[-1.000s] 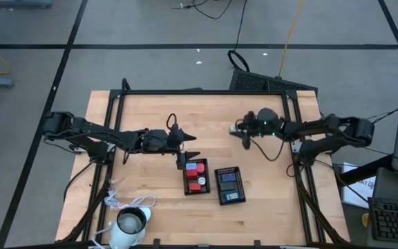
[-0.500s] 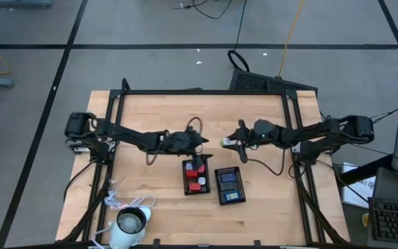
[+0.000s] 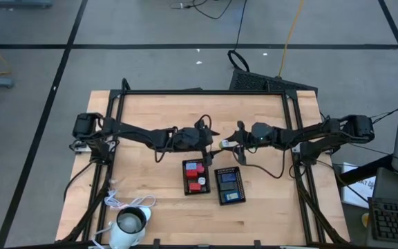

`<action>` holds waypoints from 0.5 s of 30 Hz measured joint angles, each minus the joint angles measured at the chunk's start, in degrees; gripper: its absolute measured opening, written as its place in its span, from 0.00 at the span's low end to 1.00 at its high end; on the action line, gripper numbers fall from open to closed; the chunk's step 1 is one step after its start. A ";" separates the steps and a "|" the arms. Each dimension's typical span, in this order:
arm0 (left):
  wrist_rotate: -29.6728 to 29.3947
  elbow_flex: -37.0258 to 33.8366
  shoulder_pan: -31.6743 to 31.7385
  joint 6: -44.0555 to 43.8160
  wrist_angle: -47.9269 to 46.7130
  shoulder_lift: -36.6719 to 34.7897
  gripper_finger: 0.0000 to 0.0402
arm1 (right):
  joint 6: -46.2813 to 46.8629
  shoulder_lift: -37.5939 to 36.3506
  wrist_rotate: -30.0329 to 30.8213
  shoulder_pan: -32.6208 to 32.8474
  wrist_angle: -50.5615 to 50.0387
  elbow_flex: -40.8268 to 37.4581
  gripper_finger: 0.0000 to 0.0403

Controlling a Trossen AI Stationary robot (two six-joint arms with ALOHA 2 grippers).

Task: Pick & Place Office items
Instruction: Put the light green charger adapter into the left basket

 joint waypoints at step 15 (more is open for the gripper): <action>7.32 0.32 2.96 -6.23 9.97 7.48 0.82 | -0.82 0.02 1.36 0.15 -1.91 0.50 0.30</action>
